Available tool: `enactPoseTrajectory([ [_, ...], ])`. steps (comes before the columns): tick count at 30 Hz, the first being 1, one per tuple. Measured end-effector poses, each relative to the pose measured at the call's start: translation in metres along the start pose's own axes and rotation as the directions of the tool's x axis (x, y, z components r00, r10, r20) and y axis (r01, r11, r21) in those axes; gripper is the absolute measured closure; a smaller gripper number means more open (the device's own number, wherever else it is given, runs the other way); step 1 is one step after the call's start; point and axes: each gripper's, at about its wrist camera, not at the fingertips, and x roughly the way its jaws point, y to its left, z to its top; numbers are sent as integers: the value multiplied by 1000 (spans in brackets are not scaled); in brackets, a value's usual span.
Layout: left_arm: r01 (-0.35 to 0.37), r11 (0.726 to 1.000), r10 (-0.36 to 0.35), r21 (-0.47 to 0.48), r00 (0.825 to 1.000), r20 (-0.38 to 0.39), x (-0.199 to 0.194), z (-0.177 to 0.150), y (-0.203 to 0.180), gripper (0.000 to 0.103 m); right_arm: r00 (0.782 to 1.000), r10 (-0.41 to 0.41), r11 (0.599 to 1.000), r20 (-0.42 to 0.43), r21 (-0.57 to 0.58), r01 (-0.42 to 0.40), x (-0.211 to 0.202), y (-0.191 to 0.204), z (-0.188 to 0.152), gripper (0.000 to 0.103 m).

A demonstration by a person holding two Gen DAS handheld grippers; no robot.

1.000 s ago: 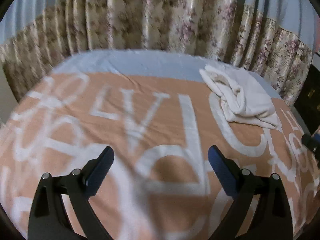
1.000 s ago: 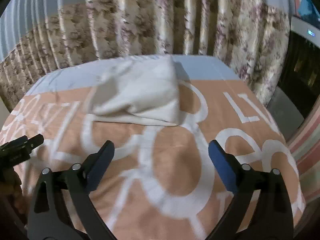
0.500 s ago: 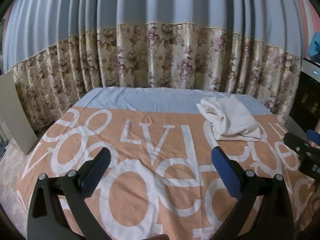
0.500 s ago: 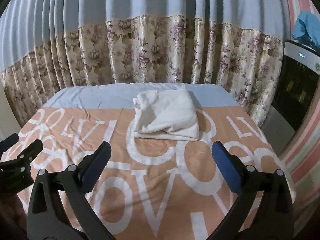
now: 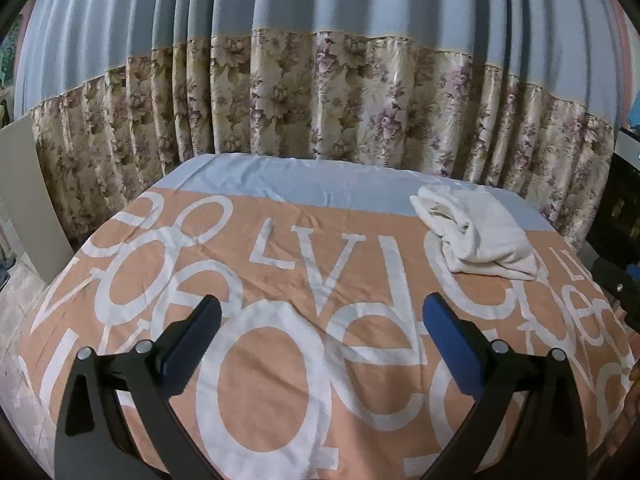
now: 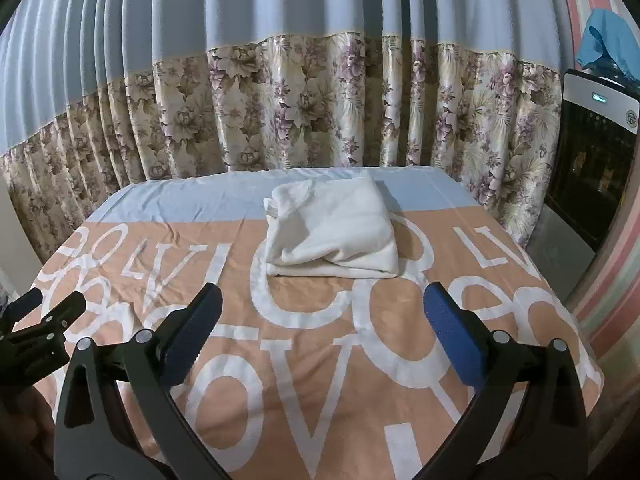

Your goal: Fold small clothes

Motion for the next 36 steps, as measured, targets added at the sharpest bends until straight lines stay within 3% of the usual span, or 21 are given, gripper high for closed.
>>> enactPoseTrajectory([
  [36,-42,999,42,15,999,-34,10,-12,1,2,999,27,999,-22,-26,-28,16,9,-9,3],
])
